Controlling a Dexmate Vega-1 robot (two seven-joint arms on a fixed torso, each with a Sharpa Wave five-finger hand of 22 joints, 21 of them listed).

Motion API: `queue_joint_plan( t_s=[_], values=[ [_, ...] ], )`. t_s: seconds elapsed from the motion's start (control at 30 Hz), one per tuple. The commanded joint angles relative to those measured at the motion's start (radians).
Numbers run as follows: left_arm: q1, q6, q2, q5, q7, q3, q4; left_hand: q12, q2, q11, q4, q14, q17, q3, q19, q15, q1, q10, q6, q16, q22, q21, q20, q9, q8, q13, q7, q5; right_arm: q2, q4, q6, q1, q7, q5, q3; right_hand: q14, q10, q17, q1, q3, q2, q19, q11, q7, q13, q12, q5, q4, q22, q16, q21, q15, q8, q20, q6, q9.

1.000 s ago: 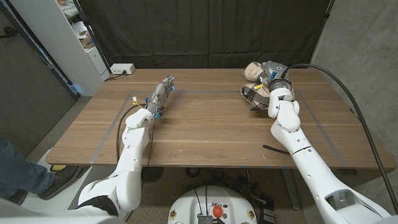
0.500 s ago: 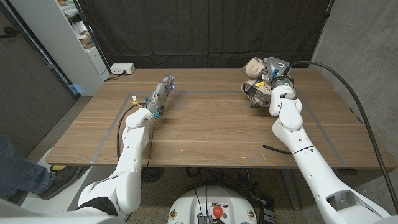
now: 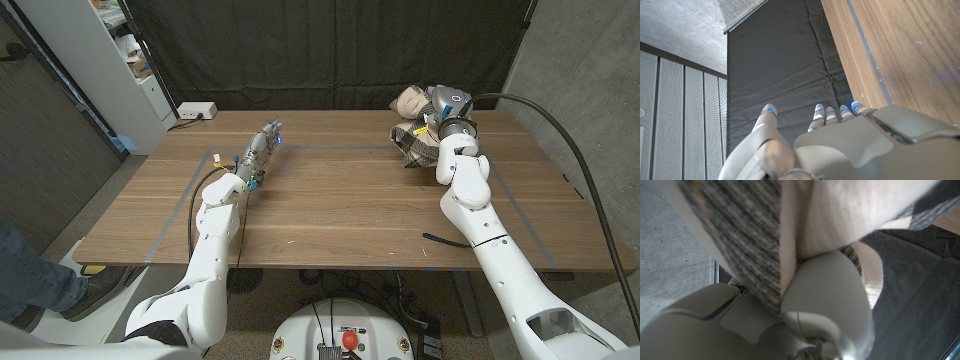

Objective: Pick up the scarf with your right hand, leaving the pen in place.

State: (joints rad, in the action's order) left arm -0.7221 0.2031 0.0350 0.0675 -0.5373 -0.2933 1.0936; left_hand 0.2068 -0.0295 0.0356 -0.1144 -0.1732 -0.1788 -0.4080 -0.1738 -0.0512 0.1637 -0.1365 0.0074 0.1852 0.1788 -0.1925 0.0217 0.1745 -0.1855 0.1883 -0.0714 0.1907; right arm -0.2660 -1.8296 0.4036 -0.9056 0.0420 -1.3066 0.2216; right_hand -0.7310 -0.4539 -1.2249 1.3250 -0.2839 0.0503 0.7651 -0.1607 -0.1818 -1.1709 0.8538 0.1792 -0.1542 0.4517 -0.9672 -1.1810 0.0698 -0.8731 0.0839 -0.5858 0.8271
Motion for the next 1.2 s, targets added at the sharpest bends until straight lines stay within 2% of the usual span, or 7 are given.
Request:
queue_joint_plan(
  t_s=[0.03,1.2],
  values=[
    [-0.006,-0.003,-0.002,-0.005,0.001,0.006,0.006,0.002,-0.008,-0.001,-0.007,-0.046,-0.004,-0.002,-0.133,-0.004,0.001,0.001,0.002,0.003,0.003,-0.007,0.003,0.004,-0.003,0.002,-0.002,-0.002,0.009,-0.038,-0.001,-0.005,-0.002,-0.02,-0.013,-0.013,-0.008,-0.001,0.079,-0.003,0.076,-0.007,-0.004,0.003,-0.005,0.0,0.002,0.007,-0.003,-0.009,-0.011,0.143,-0.006,0.127,-0.005,0.003],
    [-0.024,-0.003,-0.003,-0.017,-0.004,0.01,0.021,0.002,-0.01,-0.002,-0.009,-0.044,-0.004,-0.001,-0.134,-0.005,0.001,0.002,0.003,0.004,0.003,-0.007,0.003,0.004,-0.003,0.003,-0.001,-0.002,0.025,-0.075,-0.023,-0.022,-0.001,-0.04,-0.024,-0.012,-0.017,0.001,0.072,-0.011,0.073,-0.026,-0.002,-0.001,-0.014,-0.013,0.003,0.007,-0.055,-0.021,-0.081,0.143,-0.007,0.129,-0.006,-0.003]
  ],
)
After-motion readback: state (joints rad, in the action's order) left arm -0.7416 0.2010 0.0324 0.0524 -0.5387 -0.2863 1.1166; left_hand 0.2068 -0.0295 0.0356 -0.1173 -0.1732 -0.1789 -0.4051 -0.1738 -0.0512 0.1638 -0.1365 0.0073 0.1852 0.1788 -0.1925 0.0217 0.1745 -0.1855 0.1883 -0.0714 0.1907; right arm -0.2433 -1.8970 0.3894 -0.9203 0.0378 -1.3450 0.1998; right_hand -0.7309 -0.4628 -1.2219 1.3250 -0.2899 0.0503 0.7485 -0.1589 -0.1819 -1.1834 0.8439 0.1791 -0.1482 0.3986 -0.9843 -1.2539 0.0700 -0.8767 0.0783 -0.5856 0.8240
